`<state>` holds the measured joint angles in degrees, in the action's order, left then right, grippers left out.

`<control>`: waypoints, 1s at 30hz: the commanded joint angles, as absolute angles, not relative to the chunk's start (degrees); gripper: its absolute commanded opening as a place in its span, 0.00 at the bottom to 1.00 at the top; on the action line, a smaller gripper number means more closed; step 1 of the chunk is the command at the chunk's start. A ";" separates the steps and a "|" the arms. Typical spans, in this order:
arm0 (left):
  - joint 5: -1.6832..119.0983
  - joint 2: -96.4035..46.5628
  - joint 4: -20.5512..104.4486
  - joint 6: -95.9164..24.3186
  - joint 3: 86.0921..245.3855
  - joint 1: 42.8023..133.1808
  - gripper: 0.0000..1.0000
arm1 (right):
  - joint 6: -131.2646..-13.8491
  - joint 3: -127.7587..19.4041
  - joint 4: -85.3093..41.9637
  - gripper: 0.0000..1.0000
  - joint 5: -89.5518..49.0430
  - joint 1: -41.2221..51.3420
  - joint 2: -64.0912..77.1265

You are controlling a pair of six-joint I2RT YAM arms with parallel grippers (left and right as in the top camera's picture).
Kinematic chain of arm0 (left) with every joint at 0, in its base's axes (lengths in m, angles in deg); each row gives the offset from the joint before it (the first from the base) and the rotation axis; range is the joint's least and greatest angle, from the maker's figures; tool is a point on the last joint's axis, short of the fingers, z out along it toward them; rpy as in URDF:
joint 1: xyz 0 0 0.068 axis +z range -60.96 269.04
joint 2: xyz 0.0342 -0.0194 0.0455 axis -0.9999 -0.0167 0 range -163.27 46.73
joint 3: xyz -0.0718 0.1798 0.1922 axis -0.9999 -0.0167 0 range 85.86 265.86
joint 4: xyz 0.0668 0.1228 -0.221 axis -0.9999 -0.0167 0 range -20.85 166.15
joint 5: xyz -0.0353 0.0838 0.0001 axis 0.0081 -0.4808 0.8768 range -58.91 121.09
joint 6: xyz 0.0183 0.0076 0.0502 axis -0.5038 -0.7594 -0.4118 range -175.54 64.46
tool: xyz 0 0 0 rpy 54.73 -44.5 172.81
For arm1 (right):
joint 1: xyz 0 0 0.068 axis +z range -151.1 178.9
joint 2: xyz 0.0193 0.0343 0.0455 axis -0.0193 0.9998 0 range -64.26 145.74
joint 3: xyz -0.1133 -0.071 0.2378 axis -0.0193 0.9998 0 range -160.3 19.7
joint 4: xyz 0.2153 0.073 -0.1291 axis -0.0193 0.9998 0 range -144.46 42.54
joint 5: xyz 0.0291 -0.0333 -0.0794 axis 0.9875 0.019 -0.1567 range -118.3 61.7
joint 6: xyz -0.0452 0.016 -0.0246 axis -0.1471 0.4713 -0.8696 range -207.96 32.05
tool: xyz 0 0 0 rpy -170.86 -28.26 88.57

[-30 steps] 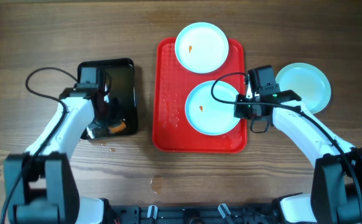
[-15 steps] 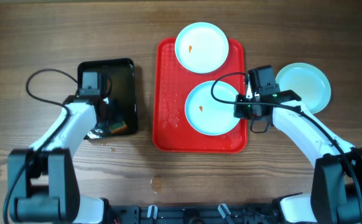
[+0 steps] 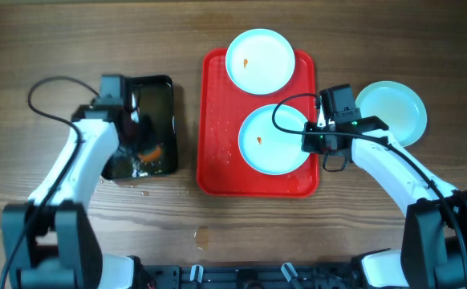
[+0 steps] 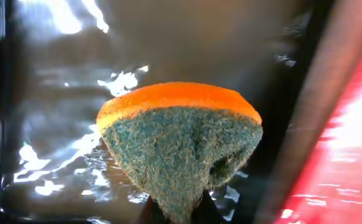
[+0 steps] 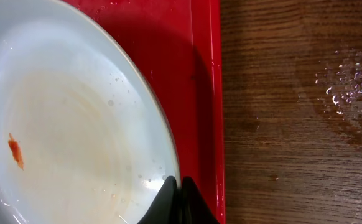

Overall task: Clean dirty plates on tray and stack at the side
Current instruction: 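Grasp the sponge with the left gripper and lift it from the water, then scrub the held plate with the sponge while the right gripper steadies it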

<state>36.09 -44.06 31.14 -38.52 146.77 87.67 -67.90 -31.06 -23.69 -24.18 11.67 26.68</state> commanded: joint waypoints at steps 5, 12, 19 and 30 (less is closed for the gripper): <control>50.36 -40.47 35.66 -35.90 150.05 78.78 0.04 | -69.54 -30.80 -24.02 0.05 -23.17 11.87 27.27; 50.07 -47.62 49.70 -29.49 149.63 62.67 0.04 | -69.54 -30.80 -23.94 0.04 -23.15 11.87 27.27; 50.21 -59.90 63.62 -21.54 149.63 53.12 0.04 | -69.52 -30.80 -23.94 0.04 -23.15 11.87 27.27; 47.71 -67.84 66.85 -22.28 149.63 49.93 0.04 | -69.34 -30.80 -24.24 0.04 -23.17 11.87 27.27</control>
